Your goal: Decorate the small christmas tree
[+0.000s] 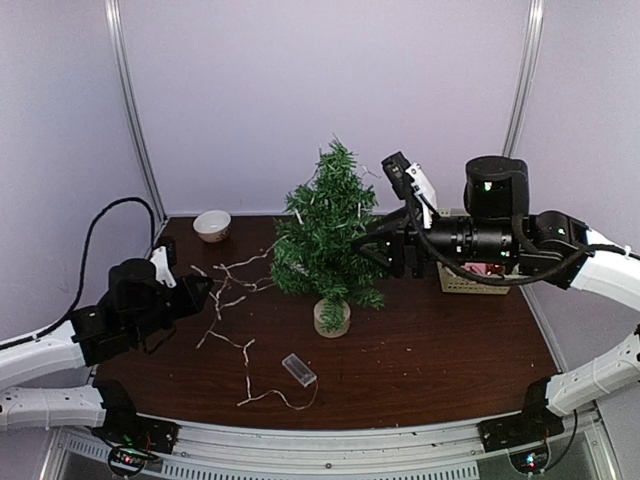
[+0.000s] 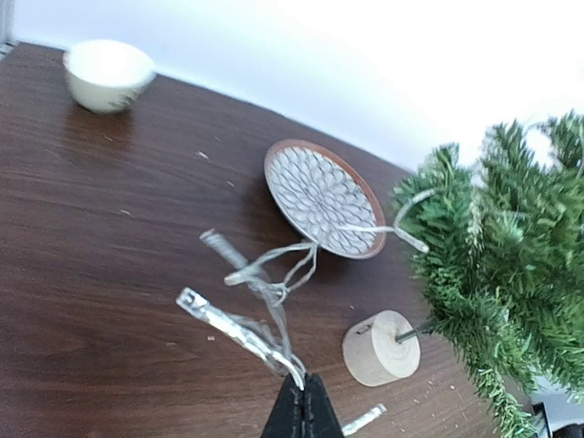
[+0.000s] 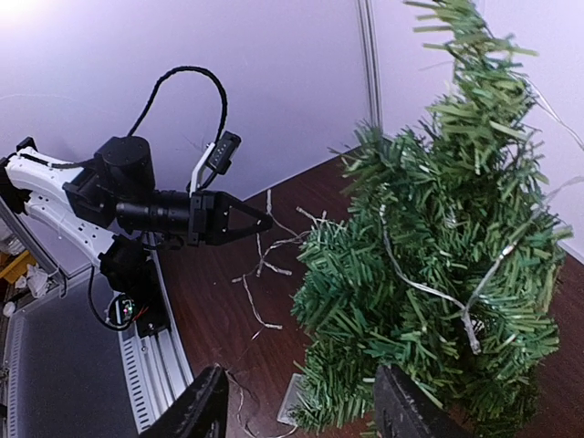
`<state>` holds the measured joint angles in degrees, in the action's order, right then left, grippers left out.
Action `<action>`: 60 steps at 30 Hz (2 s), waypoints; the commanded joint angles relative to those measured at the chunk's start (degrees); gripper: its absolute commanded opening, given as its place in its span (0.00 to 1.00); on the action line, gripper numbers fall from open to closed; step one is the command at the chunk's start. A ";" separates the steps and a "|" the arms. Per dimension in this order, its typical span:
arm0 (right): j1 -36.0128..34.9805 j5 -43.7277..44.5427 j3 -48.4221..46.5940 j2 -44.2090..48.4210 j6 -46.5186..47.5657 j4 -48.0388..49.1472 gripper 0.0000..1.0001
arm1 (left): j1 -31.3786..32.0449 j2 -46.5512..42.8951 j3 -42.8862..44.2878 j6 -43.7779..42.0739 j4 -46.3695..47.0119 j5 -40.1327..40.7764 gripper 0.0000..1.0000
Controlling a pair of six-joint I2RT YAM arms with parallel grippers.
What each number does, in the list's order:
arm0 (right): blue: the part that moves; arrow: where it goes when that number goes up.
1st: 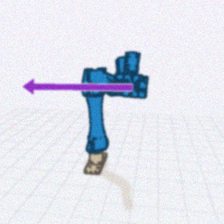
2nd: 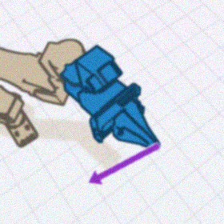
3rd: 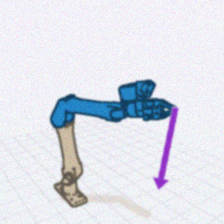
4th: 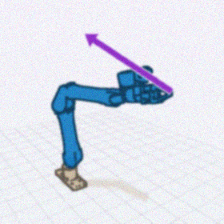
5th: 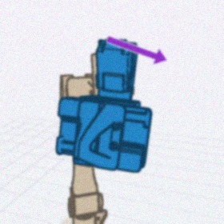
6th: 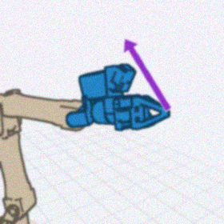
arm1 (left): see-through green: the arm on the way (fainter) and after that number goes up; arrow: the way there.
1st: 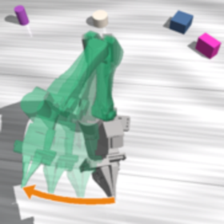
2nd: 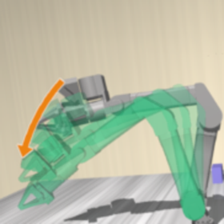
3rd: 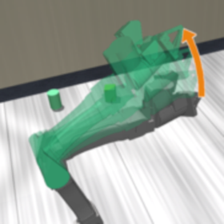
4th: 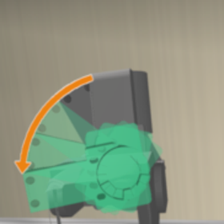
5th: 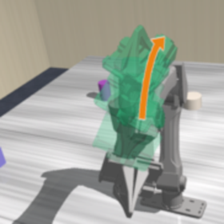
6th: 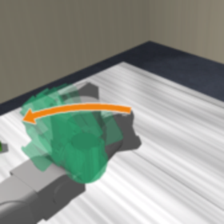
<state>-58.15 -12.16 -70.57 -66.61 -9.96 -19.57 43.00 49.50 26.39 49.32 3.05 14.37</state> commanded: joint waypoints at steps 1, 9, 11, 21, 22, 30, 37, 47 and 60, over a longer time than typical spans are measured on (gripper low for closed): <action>-2.84 -0.87 -4.52 -1.92 1.63 0.17 0.57 | 1.20 -11.44 3.68 -1.72 -16.90 10.41 0.00; -7.81 -0.58 -12.13 -7.89 3.16 -1.69 0.53 | 4.74 -7.72 19.19 -5.55 -21.88 7.10 0.00; -9.03 -0.19 -13.99 -9.54 3.25 -1.77 0.52 | 7.37 -6.20 21.62 -7.01 -20.57 8.16 0.00; -13.10 2.96 -24.01 -18.10 4.42 -4.67 0.50 | 26.54 2.86 29.27 -20.30 -8.74 17.79 0.00; -13.27 3.23 -24.71 -18.72 4.46 -5.08 0.49 | 28.20 3.53 29.70 -21.63 -7.64 18.89 0.00; -14.37 5.46 -25.60 -21.24 4.32 -5.49 0.46 | 33.04 6.42 31.38 -23.09 -3.47 21.13 0.00; -14.44 7.27 -26.89 -24.41 4.64 -5.01 0.44 | 34.05 6.47 31.35 -21.44 -0.92 21.15 0.00; -14.41 9.08 -29.63 -27.47 5.64 -4.18 0.37 | 34.77 6.91 30.84 -20.70 0.02 20.60 0.00; -14.39 8.07 -32.29 -29.36 5.56 -5.50 0.17 | 35.02 6.47 30.69 -19.83 0.88 20.16 0.00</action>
<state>-72.25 -4.45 -100.29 -95.44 -4.40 -24.67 77.47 56.27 55.96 29.06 0.67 34.59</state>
